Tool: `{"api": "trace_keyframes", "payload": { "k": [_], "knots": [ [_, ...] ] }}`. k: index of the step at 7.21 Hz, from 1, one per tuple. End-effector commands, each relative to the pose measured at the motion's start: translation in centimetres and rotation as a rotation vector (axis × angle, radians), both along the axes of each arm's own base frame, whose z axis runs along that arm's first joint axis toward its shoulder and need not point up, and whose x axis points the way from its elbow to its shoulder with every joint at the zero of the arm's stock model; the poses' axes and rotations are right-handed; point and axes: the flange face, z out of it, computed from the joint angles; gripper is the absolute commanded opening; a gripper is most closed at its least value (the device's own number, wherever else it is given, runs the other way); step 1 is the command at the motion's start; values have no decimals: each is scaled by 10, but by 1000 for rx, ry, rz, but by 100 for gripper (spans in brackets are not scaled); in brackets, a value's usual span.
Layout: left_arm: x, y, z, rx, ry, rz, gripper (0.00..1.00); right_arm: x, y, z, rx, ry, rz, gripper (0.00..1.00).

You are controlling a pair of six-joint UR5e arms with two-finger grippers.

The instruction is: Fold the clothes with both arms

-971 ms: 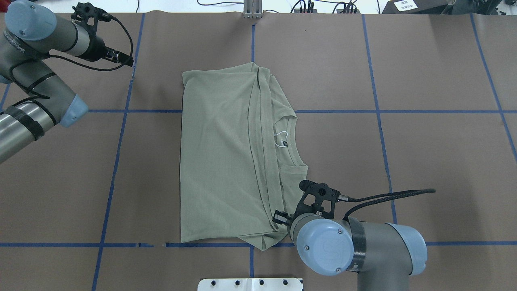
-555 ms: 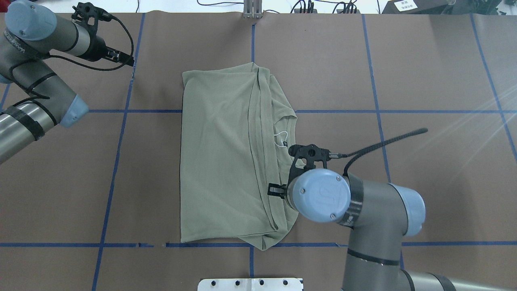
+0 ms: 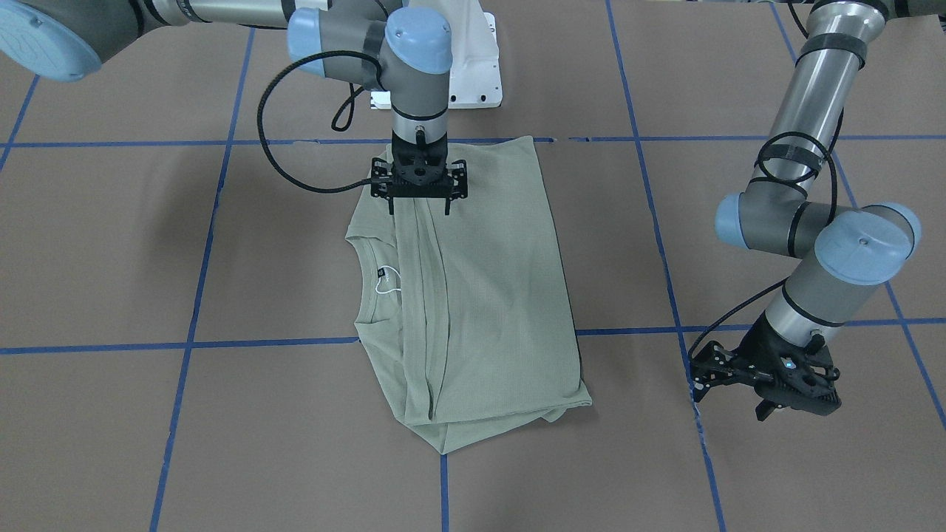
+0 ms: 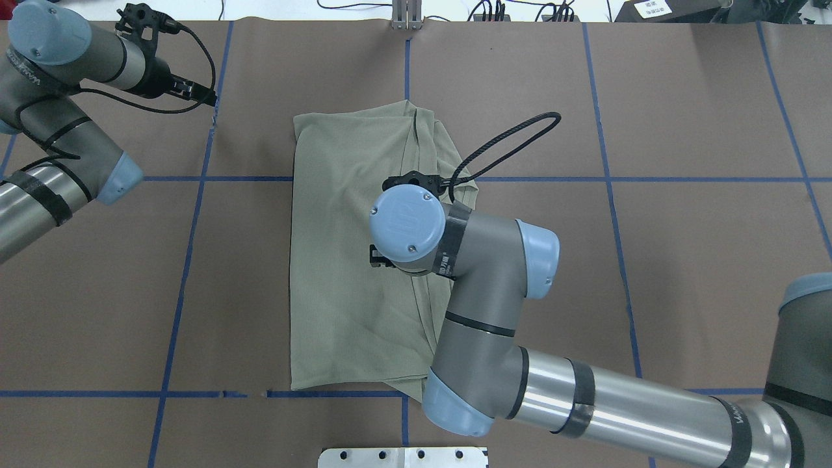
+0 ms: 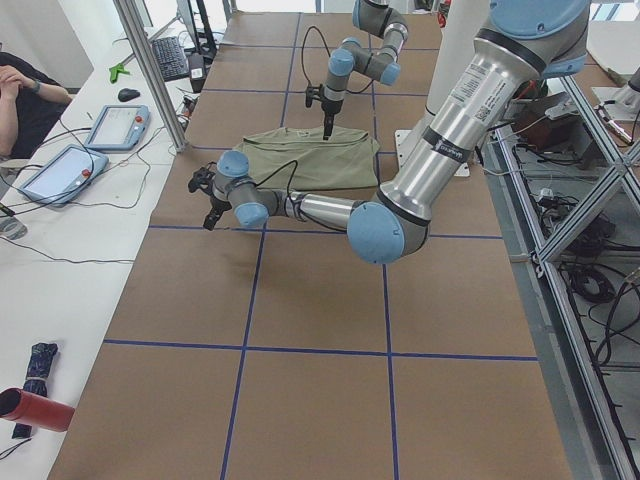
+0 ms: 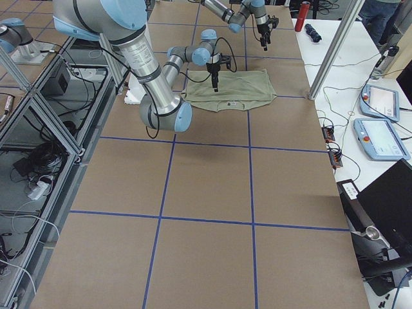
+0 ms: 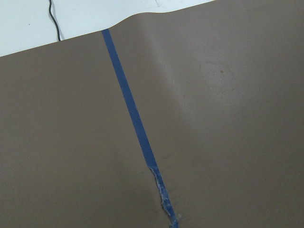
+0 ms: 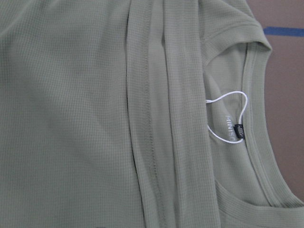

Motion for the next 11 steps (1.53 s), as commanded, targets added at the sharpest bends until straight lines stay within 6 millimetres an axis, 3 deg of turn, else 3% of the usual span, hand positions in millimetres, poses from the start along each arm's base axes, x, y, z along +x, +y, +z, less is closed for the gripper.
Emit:
{"api": "trace_keyframes", "payload": {
  "k": [1,3,6,9,11],
  "knots": [
    [0,0,0,0,0,0,100,-25,-3,7,-2,46,-25,60],
    [1,1,0,0,0,2,100,-31,1,13,-4,57,-34,51],
    [1,0,0,-1,0,2,100,-36,8,17,-5,63,-44,47],
    [2,1,1,-1,-1,3,100,-36,9,18,-6,64,-45,4],
    [4,2,2,-2,-1,6,100,-36,9,18,-7,64,-43,0]
  ]
}}
